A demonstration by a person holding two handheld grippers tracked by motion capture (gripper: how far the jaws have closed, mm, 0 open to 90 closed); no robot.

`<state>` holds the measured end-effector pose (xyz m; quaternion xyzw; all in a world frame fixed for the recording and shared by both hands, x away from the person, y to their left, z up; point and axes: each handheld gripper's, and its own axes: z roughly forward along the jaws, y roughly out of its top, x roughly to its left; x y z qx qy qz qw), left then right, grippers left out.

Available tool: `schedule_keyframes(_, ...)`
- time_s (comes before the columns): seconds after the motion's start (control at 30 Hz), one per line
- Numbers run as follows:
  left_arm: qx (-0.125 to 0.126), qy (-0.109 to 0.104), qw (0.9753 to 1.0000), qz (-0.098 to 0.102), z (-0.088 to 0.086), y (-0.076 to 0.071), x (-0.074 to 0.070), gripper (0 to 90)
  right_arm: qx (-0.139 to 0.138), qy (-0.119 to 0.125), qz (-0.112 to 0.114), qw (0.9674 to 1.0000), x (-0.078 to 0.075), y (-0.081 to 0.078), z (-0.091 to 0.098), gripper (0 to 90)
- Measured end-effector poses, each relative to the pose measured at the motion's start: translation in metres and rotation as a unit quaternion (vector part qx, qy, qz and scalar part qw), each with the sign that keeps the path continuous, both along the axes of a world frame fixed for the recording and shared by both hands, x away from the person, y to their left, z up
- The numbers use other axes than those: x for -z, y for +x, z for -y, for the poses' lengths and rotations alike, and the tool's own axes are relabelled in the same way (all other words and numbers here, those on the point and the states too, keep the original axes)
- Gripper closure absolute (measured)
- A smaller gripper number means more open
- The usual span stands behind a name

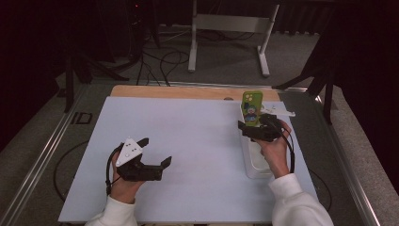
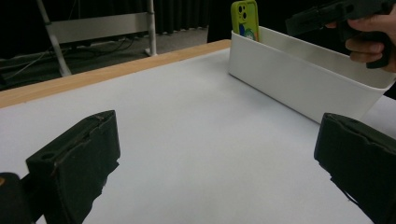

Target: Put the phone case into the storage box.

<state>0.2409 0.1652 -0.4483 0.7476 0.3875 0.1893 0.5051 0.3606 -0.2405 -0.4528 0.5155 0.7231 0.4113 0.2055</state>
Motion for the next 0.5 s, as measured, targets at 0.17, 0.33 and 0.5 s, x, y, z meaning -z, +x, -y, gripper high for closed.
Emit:
schedule_keyframes(0.17,-0.001,-0.001,1.0,0.001,-0.002,0.0,-0.001,1.1,-0.004,0.01,0.007,0.9999,0.0,-0.008,0.001,8.9)
schedule_keyframes(0.33,-0.002,-0.001,1.0,0.0,-0.003,0.0,-0.001,1.1,-0.007,0.018,0.016,0.9997,-0.002,-0.016,0.002,8.8)
schedule_keyframes(0.5,-0.002,-0.002,1.0,0.001,-0.005,0.0,-0.002,1.1,-0.013,0.019,0.025,0.9994,-0.003,-0.024,0.002,8.9)
